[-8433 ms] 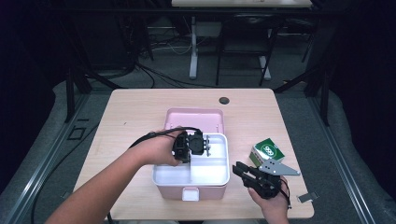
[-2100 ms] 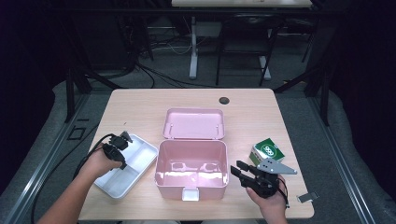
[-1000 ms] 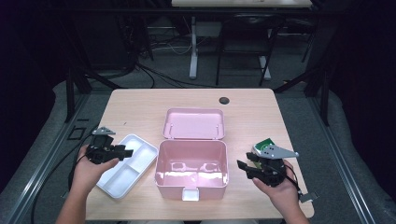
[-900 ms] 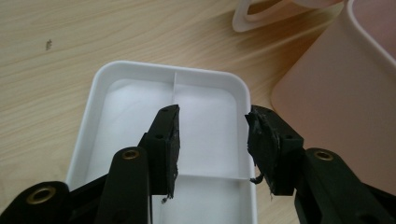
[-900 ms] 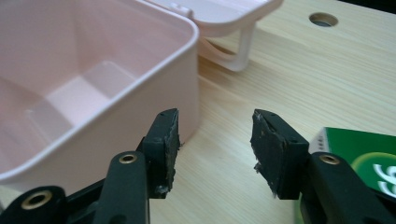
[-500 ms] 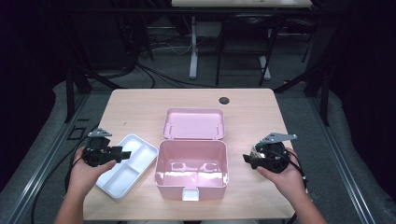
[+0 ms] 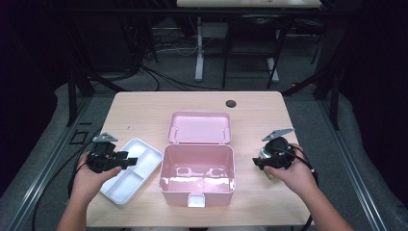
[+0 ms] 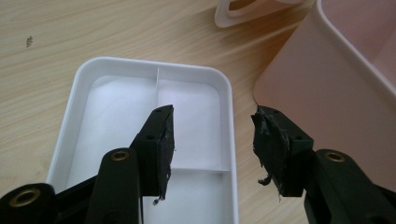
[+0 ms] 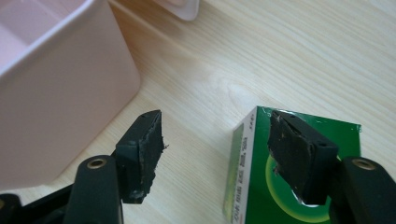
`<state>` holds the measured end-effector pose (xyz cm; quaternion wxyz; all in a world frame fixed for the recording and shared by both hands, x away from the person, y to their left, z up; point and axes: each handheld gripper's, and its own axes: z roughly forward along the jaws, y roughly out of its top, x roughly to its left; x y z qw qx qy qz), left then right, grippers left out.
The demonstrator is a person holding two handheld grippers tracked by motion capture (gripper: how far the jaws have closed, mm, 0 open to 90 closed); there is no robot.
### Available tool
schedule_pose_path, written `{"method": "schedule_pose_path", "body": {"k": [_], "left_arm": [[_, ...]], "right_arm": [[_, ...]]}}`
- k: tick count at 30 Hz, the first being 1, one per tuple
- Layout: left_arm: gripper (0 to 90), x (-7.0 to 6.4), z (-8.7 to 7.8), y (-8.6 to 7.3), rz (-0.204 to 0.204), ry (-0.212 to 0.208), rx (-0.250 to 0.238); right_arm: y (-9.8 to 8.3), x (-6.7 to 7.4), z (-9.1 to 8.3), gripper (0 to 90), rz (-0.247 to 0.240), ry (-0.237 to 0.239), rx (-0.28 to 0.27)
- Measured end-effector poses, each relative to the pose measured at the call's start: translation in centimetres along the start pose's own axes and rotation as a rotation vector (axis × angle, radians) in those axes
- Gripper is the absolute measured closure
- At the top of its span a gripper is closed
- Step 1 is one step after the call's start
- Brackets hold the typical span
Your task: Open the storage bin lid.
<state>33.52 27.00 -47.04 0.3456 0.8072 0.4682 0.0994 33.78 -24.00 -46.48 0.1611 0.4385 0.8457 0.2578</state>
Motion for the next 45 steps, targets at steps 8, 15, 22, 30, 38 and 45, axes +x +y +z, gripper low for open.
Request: {"method": "schedule_pose_path", "body": {"k": [8,15,22,30,38,45], "left_arm": [[48.3,0.3,-0.2,-0.2,-0.006,0.007,0.006],[48.3,0.2,-0.1,-0.2,-0.001,0.009,0.011],[48.1,0.2,-0.1,-0.3,0.002,0.008,0.01],[48.2,0.3,-0.1,-0.3,-0.003,0.007,0.01],[48.3,0.4,0.0,-0.5,-0.006,0.005,0.012],[48.3,0.4,0.0,-0.3,-0.006,0.001,0.004]], "right_arm": [[1.6,-1.4,-0.1,35.4,0.016,0.007,0.079],[2.9,-2.2,-0.1,35.7,0.0,-0.017,0.135],[3.5,-3.6,0.7,29.6,0.043,-0.029,0.239],[3.8,-5.1,2.0,18.4,0.086,-0.027,0.351],[3.5,-5.8,3.2,14.6,0.101,-0.012,0.441],[3.1,-6.5,3.8,14.2,0.122,-0.018,0.476]]}}
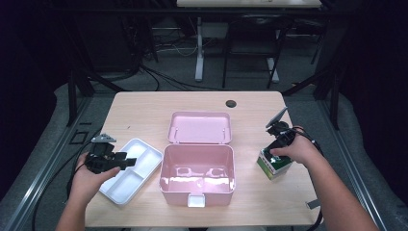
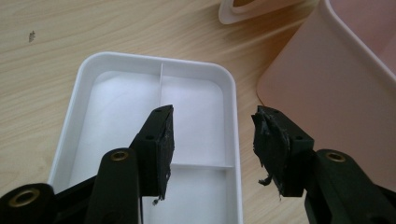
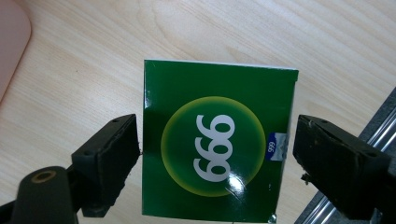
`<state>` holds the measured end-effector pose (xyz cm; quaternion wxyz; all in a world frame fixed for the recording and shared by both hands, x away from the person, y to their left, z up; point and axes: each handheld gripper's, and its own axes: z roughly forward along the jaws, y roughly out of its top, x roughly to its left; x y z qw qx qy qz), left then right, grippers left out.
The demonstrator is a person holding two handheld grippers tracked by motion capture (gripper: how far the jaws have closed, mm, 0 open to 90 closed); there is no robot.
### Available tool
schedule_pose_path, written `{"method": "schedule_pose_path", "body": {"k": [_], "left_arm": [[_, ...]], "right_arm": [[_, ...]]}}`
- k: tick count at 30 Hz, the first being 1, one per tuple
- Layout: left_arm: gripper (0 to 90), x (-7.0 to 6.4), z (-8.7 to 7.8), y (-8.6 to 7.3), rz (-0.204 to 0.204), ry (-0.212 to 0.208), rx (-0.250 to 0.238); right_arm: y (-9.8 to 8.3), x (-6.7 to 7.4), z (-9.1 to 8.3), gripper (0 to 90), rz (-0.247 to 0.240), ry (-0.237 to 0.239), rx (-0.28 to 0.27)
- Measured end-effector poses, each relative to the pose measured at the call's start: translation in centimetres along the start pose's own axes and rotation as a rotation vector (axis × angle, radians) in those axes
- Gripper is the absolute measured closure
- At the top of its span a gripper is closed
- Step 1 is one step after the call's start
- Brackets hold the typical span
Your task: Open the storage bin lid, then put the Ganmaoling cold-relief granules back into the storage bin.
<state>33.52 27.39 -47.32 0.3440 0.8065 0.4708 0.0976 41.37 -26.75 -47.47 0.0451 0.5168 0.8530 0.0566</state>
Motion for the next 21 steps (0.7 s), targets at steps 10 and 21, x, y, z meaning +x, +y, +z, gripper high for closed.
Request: {"method": "schedule_pose_path", "body": {"k": [10,21], "left_arm": [[48.3,0.01,0.32,-0.13,0.001,-0.004,0.011],[48.3,-0.04,0.24,-0.19,0.0,-0.003,0.01]], "right_arm": [[-0.1,-0.03,0.63,13.4,-0.04,0.003,0.036],[0.0,-0.08,0.72,9.4,-0.026,0.022,0.041]]}}
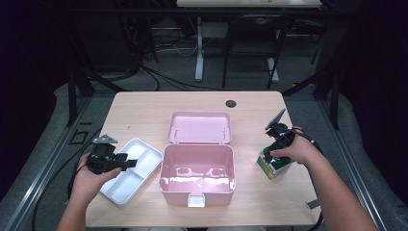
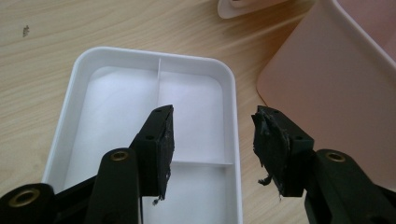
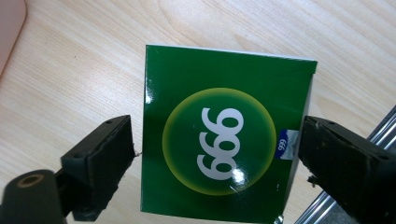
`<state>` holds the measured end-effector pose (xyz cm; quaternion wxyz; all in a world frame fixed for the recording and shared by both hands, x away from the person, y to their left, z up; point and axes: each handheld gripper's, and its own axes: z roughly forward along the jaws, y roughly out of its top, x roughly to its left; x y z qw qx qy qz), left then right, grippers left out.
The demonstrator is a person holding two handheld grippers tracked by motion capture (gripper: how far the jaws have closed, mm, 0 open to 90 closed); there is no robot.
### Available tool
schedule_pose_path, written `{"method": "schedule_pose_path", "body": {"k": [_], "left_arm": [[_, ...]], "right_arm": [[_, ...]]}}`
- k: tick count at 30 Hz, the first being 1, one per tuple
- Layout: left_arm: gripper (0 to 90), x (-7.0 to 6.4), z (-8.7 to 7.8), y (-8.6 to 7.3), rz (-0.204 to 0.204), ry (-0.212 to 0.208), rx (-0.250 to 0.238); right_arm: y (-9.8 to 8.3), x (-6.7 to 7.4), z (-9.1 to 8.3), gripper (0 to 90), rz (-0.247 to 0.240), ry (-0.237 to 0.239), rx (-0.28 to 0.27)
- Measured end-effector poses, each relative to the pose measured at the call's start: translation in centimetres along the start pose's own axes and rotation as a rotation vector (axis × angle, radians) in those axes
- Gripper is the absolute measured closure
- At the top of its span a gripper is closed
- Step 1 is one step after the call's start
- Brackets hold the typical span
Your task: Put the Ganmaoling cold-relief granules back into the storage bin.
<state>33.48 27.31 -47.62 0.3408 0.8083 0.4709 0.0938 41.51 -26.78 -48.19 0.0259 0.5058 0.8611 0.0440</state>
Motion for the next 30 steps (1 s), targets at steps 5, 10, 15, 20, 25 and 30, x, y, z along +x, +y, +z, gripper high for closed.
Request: {"method": "schedule_pose_path", "body": {"k": [5,10,15,20,25,30], "left_arm": [[48.3,0.2,-0.05,-0.01,-0.004,0.0,0.002],[48.3,0.15,0.03,0.0,-0.002,-0.001,0.002],[48.3,0.14,0.16,-0.02,-0.003,-0.001,0.002],[48.3,0.15,0.17,-0.03,-0.003,-0.002,0.002],[48.3,0.18,0.2,-0.13,-0.004,-0.002,0.005],[48.3,0.24,0.12,-0.22,-0.007,-0.002,0.006]], "right_arm": [[0.08,0.1,0.2,1.3,-0.004,-0.022,0.022],[-0.15,-0.24,0.69,4.2,0.011,-0.017,0.033],[-0.2,-0.3,0.58,12.3,0.02,0.009,0.026],[-0.1,-0.3,0.67,12.8,0.018,0.011,0.036],[-0.11,-0.28,0.68,13.8,0.021,0.014,0.036],[-0.08,-0.29,0.67,14.5,0.027,0.013,0.038]]}}
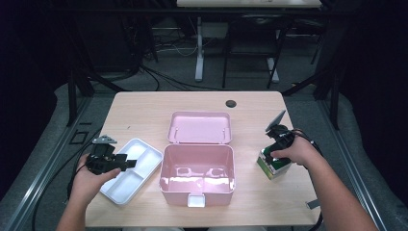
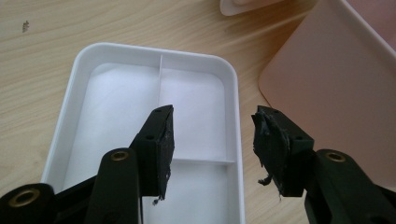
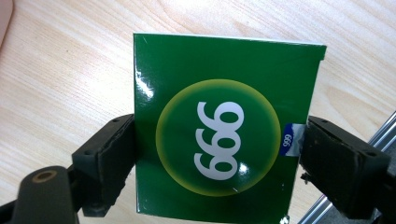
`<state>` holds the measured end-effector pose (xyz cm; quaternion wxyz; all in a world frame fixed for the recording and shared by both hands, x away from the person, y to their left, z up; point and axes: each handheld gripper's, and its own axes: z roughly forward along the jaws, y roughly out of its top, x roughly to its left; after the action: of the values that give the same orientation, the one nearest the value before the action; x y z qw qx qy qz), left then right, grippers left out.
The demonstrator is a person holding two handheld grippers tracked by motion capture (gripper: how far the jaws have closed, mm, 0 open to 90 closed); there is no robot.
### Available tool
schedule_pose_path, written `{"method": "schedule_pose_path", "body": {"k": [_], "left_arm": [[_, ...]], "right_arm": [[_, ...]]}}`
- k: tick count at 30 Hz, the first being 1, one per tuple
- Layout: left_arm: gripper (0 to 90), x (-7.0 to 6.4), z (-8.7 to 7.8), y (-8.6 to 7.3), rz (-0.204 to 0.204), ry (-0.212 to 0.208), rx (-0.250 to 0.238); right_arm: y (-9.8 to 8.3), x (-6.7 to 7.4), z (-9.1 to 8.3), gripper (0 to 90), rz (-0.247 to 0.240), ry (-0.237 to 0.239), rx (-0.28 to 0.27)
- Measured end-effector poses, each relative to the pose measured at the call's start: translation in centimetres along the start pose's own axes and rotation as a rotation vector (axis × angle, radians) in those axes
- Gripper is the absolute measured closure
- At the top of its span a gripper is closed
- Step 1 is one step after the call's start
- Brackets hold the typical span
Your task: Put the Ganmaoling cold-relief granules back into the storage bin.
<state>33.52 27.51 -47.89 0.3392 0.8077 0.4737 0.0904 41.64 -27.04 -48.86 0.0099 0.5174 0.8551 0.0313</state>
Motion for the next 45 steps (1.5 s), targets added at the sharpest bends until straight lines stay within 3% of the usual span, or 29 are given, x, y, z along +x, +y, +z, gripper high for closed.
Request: {"method": "schedule_pose_path", "body": {"k": [16,34,38,45], "left_arm": [[48.3,0.1,0.0,0.0,-0.003,-0.001,-0.002],[48.3,0.1,-0.1,-0.1,-0.006,-0.002,-0.005],[48.3,0.0,-0.1,-0.1,-0.007,-0.002,-0.007],[48.3,0.0,-0.1,-0.1,-0.005,-0.002,-0.006]], "right_arm": [[0.0,0.1,-0.3,15.8,-0.006,0.003,0.002],[0.1,1.2,-2.6,16.1,-0.074,-0.015,-0.013],[0.1,1.6,-3.4,16.1,-0.103,-0.016,-0.022],[0.0,2.6,-4.3,16.3,-0.223,-0.016,-0.032]]}}
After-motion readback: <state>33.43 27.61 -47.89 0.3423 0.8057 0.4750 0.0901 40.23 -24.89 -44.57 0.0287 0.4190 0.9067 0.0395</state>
